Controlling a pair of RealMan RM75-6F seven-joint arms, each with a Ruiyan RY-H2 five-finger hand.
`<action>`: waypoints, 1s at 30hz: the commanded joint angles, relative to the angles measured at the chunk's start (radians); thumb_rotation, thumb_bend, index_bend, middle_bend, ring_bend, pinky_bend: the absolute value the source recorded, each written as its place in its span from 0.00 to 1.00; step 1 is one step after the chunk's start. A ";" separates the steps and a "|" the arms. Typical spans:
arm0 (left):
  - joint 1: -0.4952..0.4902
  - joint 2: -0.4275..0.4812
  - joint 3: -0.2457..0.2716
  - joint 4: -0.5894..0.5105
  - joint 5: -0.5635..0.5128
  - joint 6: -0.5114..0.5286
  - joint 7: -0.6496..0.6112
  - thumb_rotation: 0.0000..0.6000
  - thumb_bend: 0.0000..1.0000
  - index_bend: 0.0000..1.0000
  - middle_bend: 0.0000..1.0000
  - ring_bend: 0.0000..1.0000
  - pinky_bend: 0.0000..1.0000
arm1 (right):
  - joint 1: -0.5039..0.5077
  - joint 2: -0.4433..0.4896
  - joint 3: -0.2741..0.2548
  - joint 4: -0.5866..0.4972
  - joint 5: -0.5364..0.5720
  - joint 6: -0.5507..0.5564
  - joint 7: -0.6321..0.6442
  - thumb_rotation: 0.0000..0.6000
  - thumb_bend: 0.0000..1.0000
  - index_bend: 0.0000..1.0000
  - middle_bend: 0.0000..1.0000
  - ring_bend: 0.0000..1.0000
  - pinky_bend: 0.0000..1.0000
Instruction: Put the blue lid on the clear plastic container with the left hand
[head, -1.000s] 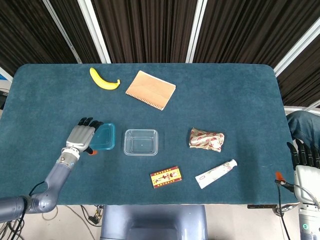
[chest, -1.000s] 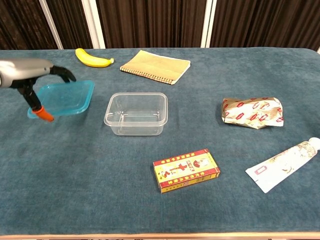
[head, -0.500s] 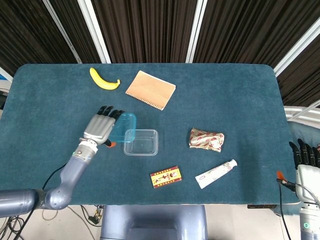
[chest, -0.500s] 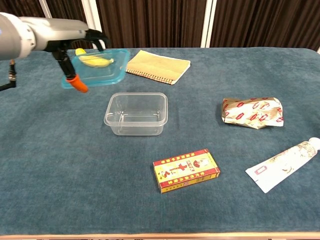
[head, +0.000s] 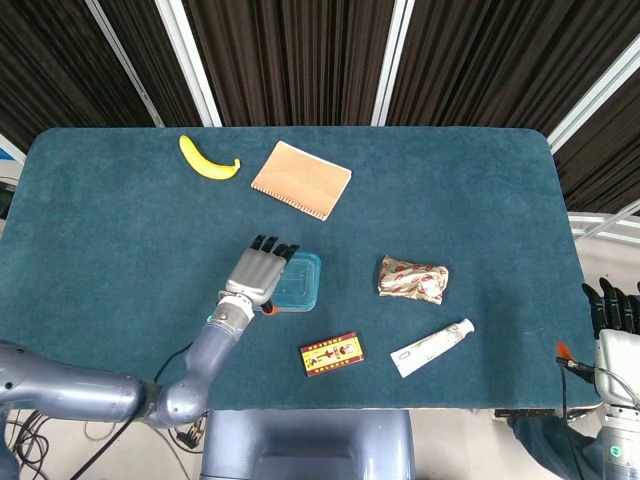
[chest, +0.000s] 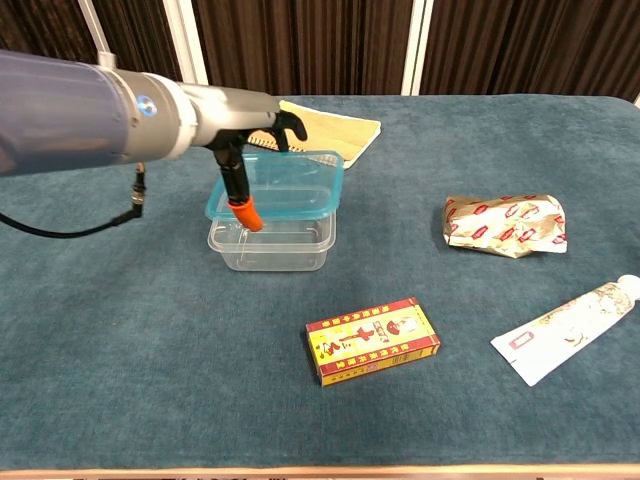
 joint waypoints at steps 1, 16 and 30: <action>-0.031 -0.044 -0.011 0.038 -0.048 0.024 0.025 1.00 0.23 0.07 0.33 0.00 0.00 | 0.001 0.000 0.000 0.001 0.001 -0.001 -0.001 1.00 0.30 0.12 0.03 0.02 0.00; -0.077 -0.113 -0.050 0.067 -0.175 0.121 0.077 1.00 0.22 0.07 0.34 0.00 0.00 | 0.001 0.000 0.001 0.004 0.002 -0.002 0.002 1.00 0.30 0.12 0.03 0.02 0.00; -0.021 -0.118 -0.009 0.081 -0.095 0.116 0.036 1.00 0.23 0.07 0.33 0.00 0.00 | 0.000 -0.003 0.000 0.001 0.003 0.000 -0.005 1.00 0.30 0.12 0.03 0.02 0.00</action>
